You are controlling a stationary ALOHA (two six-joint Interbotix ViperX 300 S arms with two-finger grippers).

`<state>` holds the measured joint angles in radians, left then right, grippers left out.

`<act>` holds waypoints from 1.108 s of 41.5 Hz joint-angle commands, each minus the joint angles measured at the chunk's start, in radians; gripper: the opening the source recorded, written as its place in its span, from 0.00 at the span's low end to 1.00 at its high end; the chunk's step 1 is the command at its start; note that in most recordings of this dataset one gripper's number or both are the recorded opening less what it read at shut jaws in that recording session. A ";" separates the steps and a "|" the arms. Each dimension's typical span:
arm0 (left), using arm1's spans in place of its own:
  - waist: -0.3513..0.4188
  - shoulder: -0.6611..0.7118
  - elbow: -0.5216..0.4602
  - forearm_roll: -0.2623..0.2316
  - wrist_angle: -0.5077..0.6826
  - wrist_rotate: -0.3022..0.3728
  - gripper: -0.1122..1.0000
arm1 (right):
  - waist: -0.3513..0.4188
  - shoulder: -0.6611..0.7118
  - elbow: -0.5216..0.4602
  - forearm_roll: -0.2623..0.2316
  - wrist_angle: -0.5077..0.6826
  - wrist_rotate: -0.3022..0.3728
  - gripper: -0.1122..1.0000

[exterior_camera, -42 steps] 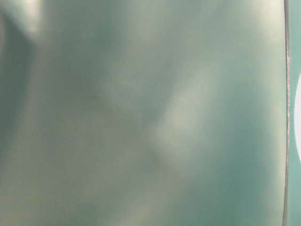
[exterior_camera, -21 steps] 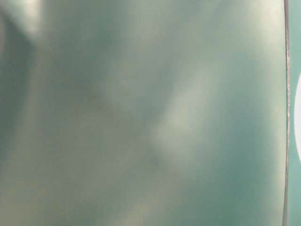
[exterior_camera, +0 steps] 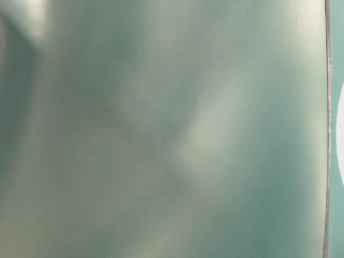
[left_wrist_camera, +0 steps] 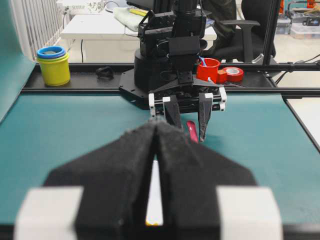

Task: Scoop the yellow hexagonal prism block from the bowl with a spoon using the right arm.
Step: 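Close the right gripper on the pink spoon handle, then lift the spoon and carry it over the white bowl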

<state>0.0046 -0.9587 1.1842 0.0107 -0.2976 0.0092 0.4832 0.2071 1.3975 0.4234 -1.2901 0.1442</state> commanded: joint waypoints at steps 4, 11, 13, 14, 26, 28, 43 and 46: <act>0.002 0.009 -0.009 0.003 -0.006 0.002 0.10 | 0.003 -0.012 -0.003 0.003 -0.003 -0.002 0.57; 0.002 0.009 -0.009 0.003 -0.006 0.002 0.10 | 0.003 -0.012 -0.005 0.003 -0.002 -0.002 0.56; 0.002 0.009 -0.009 0.003 -0.006 0.002 0.10 | 0.003 -0.012 -0.006 0.002 -0.003 -0.002 0.55; 0.002 0.009 -0.009 0.003 -0.005 0.002 0.10 | 0.003 -0.012 -0.006 0.002 -0.002 -0.002 0.54; 0.002 0.009 -0.009 0.002 -0.005 0.002 0.10 | 0.003 -0.014 -0.012 0.000 -0.002 -0.002 0.29; 0.002 0.009 -0.009 0.003 -0.005 0.002 0.10 | 0.003 -0.014 -0.015 -0.002 -0.002 -0.002 0.29; 0.002 0.009 -0.009 0.003 -0.005 0.002 0.10 | 0.003 -0.130 -0.029 0.000 0.064 -0.008 0.29; 0.000 0.009 -0.009 0.003 -0.005 0.002 0.10 | -0.002 -0.189 -0.029 0.000 0.109 -0.011 0.29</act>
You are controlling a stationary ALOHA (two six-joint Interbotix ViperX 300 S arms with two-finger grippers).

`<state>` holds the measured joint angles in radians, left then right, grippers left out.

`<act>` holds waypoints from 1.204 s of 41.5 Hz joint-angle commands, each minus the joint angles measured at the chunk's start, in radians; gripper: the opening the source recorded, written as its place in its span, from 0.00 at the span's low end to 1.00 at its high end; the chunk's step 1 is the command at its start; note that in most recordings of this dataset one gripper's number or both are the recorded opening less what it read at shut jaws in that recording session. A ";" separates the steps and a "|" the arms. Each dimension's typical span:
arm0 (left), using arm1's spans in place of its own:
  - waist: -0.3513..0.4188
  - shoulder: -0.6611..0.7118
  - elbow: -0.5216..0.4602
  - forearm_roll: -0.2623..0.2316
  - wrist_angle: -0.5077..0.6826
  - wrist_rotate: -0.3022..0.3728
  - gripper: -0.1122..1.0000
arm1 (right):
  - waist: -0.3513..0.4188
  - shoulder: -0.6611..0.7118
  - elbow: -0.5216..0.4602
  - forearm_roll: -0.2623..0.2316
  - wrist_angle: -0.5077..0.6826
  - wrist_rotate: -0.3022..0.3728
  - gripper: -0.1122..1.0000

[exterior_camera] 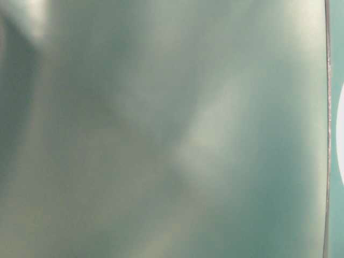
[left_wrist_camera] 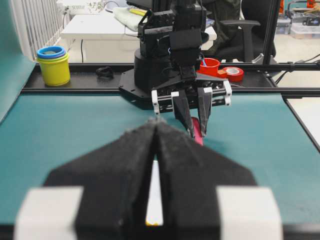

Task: Scoop the yellow hexagonal prism block from the bowl with a spoon using the right arm.
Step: 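Lift the spoon and carry it over the white bowl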

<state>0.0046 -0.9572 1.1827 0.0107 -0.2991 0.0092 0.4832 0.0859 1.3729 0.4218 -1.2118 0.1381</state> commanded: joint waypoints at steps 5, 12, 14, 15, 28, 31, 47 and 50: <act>0.002 0.008 -0.008 0.003 -0.003 0.000 0.10 | -0.014 -0.173 -0.011 0.002 0.129 -0.018 0.29; 0.002 0.011 -0.008 0.003 -0.002 0.000 0.10 | -0.054 -0.341 -0.044 0.002 0.345 -0.049 0.29; 0.002 0.011 -0.008 0.003 -0.003 0.000 0.10 | -0.074 -0.387 -0.060 0.002 0.417 -0.058 0.29; 0.002 0.012 -0.008 0.002 -0.003 0.000 0.10 | -0.084 -0.405 -0.067 0.002 0.448 -0.061 0.29; 0.002 0.020 -0.008 0.003 -0.002 -0.011 0.10 | -0.275 -0.580 -0.225 0.000 0.919 -0.110 0.29; 0.002 0.020 -0.008 0.003 -0.003 -0.011 0.10 | -0.318 -0.584 -0.267 -0.002 0.997 -0.112 0.29; 0.002 0.028 -0.006 0.003 0.032 -0.011 0.10 | -0.505 -0.546 -0.456 -0.035 1.304 -0.112 0.29; 0.002 0.028 -0.006 0.003 0.029 -0.008 0.10 | -0.537 -0.531 -0.488 -0.046 1.361 -0.112 0.29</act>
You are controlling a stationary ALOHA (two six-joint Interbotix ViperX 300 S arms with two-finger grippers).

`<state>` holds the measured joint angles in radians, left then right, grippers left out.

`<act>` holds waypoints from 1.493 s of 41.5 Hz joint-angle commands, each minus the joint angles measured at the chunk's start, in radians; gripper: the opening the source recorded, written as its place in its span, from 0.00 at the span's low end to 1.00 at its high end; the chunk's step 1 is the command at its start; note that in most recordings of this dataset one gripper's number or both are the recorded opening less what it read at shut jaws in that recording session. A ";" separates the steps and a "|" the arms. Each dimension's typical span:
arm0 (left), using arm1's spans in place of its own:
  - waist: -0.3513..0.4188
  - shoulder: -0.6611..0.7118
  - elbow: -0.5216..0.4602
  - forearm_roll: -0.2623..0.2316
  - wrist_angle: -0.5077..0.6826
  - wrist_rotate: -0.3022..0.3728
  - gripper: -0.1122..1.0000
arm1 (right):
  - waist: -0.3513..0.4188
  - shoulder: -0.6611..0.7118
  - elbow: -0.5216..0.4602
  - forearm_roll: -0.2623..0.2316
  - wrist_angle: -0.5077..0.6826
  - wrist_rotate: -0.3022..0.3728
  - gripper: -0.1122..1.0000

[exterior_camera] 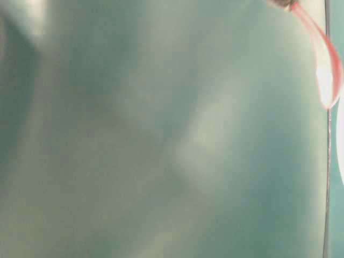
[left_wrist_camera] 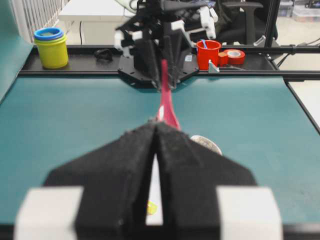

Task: Scoop the yellow hexagonal prism block from the bowl with a spoon using the right arm.
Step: 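Lift the spoon and carry it over the white bowl, then lower the spoon into the bowl and push it under the yellow block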

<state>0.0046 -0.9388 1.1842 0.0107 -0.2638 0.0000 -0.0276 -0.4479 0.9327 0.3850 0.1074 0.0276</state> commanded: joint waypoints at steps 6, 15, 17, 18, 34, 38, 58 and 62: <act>0.002 0.009 -0.009 0.003 -0.009 0.005 0.10 | -0.075 0.038 -0.098 -0.017 0.123 0.000 0.29; 0.002 0.008 -0.009 0.003 -0.011 0.006 0.10 | -0.103 0.118 -0.187 -0.035 0.192 0.000 0.29; 0.002 0.008 -0.009 0.003 -0.011 0.006 0.10 | -0.104 0.140 -0.209 -0.043 0.209 0.002 0.29; 0.002 0.008 -0.009 0.003 -0.011 0.006 0.10 | -0.103 0.150 -0.222 -0.046 0.221 0.002 0.29; 0.002 0.009 -0.009 0.003 -0.011 0.006 0.10 | -0.104 0.272 -0.348 -0.060 0.368 0.005 0.29; 0.002 0.008 -0.009 0.003 -0.011 0.006 0.10 | -0.104 0.284 -0.360 -0.060 0.385 0.005 0.29; 0.002 0.008 -0.008 0.002 -0.011 0.006 0.10 | -0.104 0.304 -0.360 -0.061 0.385 0.008 0.29; 0.002 0.009 -0.008 0.003 -0.011 0.006 0.10 | -0.104 0.316 -0.360 -0.061 0.388 0.008 0.29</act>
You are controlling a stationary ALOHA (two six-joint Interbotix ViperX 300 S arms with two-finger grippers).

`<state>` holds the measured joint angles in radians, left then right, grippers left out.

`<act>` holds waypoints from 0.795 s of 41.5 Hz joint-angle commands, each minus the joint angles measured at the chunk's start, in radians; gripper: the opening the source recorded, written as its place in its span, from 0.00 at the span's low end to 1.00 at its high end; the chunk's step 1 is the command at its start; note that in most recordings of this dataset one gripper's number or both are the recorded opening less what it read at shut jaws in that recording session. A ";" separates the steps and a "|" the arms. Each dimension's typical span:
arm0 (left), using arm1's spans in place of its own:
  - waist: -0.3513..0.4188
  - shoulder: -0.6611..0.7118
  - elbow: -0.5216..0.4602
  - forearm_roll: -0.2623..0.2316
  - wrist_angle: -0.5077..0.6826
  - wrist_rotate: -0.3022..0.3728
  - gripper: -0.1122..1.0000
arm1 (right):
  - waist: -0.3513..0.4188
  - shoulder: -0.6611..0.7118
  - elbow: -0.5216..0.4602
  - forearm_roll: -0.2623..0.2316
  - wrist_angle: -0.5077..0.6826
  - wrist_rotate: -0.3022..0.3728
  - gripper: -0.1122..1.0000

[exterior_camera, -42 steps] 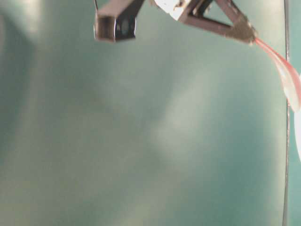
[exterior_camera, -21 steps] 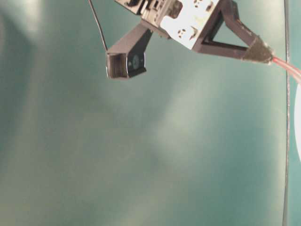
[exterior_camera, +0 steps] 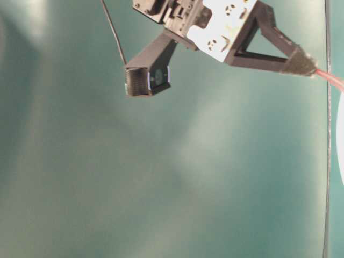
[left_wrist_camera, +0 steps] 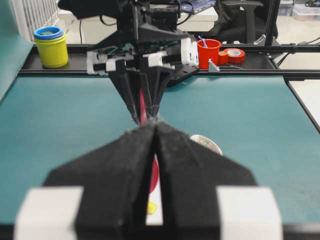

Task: Scoop the yellow hexagonal prism block from the bowl with a spoon using the right arm.
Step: 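Lower the spoon into the bowl and push it under the yellow block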

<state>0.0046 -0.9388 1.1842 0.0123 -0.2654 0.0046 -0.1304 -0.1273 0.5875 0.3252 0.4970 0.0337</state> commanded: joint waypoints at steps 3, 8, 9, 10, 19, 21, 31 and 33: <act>0.002 0.008 -0.009 0.002 -0.009 0.002 0.10 | -0.002 0.003 -0.015 -0.002 0.000 0.002 0.29; 0.002 0.009 -0.009 0.002 -0.009 0.002 0.10 | -0.002 0.011 -0.015 -0.002 0.018 0.002 0.29; 0.002 0.009 -0.008 0.002 -0.009 0.002 0.10 | -0.002 0.011 -0.015 -0.002 0.025 0.002 0.29; 0.002 0.009 -0.008 0.002 -0.009 0.002 0.10 | -0.002 0.011 -0.015 -0.002 0.035 0.003 0.29; 0.002 0.009 -0.008 0.002 -0.009 0.002 0.10 | -0.002 0.011 -0.020 -0.002 0.104 0.032 0.29; 0.002 0.009 -0.008 0.002 -0.009 0.002 0.10 | -0.002 0.011 -0.020 -0.002 0.112 0.038 0.29; 0.002 0.009 -0.008 0.002 -0.009 0.002 0.10 | -0.002 0.020 -0.029 -0.003 0.106 0.046 0.29; 0.002 0.009 -0.008 0.002 -0.009 0.002 0.10 | -0.002 0.025 -0.034 -0.003 0.106 0.046 0.29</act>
<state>0.0046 -0.9388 1.1842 0.0123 -0.2638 0.0046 -0.1304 -0.0951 0.5829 0.3237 0.6090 0.0782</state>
